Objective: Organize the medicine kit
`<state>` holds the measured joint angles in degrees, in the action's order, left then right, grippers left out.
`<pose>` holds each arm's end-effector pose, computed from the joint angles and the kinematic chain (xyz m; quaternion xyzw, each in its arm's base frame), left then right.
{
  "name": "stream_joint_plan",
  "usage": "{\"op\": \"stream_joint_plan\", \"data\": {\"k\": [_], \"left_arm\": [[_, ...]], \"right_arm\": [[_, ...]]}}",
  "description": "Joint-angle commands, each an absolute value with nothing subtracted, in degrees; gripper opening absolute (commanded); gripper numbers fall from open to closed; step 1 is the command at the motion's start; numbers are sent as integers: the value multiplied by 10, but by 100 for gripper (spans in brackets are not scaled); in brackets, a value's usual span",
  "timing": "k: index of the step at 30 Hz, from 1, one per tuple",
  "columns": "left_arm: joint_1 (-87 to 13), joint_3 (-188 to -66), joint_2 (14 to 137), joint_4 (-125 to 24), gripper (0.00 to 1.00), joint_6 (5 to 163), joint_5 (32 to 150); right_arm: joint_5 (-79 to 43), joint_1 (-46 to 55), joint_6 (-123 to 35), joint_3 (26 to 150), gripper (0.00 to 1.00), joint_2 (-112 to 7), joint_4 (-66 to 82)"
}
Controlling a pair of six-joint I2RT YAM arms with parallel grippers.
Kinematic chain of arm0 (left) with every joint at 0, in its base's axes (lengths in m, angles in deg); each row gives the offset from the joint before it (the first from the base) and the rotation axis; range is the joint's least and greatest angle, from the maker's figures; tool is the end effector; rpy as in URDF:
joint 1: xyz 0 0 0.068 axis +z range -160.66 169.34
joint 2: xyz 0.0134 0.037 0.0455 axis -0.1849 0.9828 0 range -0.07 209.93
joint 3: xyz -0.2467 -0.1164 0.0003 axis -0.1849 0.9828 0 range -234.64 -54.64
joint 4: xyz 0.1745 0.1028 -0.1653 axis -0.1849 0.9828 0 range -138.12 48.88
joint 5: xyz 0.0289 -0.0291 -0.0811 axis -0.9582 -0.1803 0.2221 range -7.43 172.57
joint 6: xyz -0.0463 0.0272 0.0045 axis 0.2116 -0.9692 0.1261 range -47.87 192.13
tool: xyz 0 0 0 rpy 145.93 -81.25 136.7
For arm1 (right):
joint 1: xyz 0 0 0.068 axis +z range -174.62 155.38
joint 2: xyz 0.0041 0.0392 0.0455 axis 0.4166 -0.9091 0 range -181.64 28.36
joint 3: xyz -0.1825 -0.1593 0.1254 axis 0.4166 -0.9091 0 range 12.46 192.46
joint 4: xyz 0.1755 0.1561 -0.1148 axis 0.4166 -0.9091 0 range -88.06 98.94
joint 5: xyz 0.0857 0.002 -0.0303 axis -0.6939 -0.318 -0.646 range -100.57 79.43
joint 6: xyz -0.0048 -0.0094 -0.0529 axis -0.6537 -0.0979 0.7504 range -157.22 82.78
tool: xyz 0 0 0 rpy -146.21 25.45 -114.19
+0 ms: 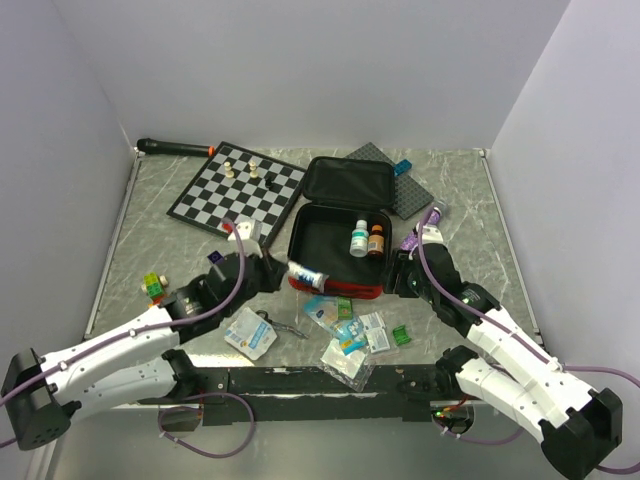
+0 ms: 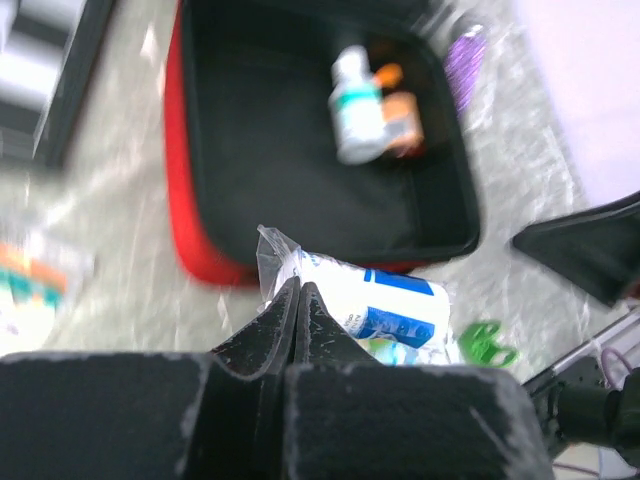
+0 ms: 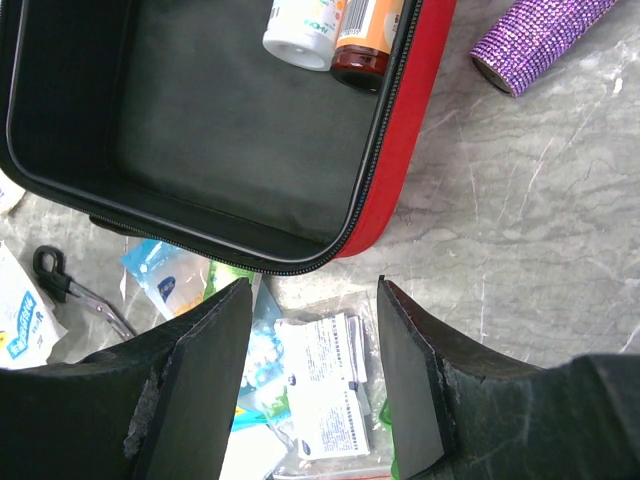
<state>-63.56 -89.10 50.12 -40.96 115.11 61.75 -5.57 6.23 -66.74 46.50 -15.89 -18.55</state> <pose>0.1318 -0.1534 0.2659 -0.0285 0.8252 -0.3028 0.4759 0.1470 0.0842 0.2463 0.0088 0.8970 0.1876 0.4003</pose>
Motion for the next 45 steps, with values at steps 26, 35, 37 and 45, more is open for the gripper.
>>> {"op": "stream_joint_plan", "data": {"k": [26,35,37,45], "left_arm": [[-519,-1274,929,-426,1,1181,747],[-503,-1390,992,-245,1,800,865],[-504,-1381,991,-247,1,742,890],[-513,-1250,960,-473,1,601,886]], "right_arm": [[-40,60,-662,483,60,-122,-192],[-26,60,-650,468,60,-102,-191],[-26,60,-649,467,60,-105,-191],[-27,60,-646,468,60,-112,-189]]}}
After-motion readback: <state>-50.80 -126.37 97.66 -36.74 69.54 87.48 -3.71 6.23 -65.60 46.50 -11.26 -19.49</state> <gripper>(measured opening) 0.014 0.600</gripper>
